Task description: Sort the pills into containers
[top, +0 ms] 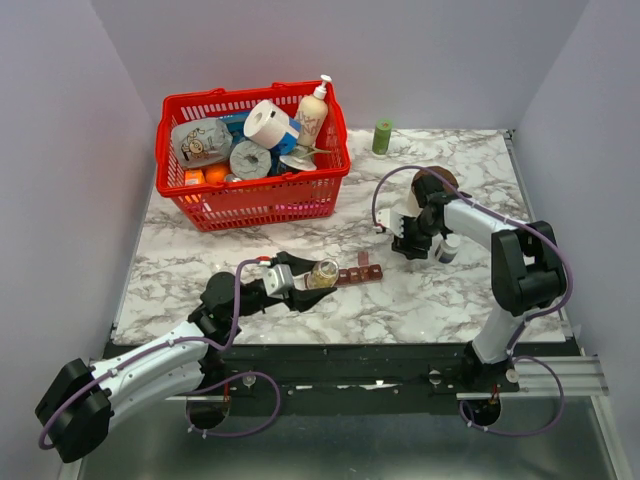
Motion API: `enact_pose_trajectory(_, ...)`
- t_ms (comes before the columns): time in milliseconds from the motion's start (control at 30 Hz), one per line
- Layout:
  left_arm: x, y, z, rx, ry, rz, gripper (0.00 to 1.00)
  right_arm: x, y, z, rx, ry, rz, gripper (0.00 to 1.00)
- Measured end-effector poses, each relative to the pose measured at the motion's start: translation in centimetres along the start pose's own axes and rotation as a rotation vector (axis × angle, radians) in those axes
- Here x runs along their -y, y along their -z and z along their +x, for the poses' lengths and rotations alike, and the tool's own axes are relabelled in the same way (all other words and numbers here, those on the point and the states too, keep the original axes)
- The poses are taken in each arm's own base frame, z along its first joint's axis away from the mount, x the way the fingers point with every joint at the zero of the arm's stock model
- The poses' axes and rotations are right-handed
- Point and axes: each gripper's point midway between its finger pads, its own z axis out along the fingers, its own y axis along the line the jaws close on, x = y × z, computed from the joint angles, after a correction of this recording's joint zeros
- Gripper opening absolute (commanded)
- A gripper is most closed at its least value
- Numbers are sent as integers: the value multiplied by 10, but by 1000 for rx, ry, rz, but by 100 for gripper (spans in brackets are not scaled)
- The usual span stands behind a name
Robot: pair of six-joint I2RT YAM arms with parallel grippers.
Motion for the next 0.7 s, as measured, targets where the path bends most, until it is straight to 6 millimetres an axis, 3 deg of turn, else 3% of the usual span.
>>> enact_pose_trajectory(200,2,0,5,-19,10,6,0,1,-1,-3,2,-12,12,33)
enact_pose_trajectory(433,5,0,8,-31,16,15,0,-3,9,-12,34,-19,8,27)
enact_pose_trajectory(533,10,-2,16,-58,20,35,0,-11,38,-33,113,-8,17,27)
enact_pose_trajectory(700,18,-8,34,-128,44,78,0,-28,114,-94,345,66,50,27)
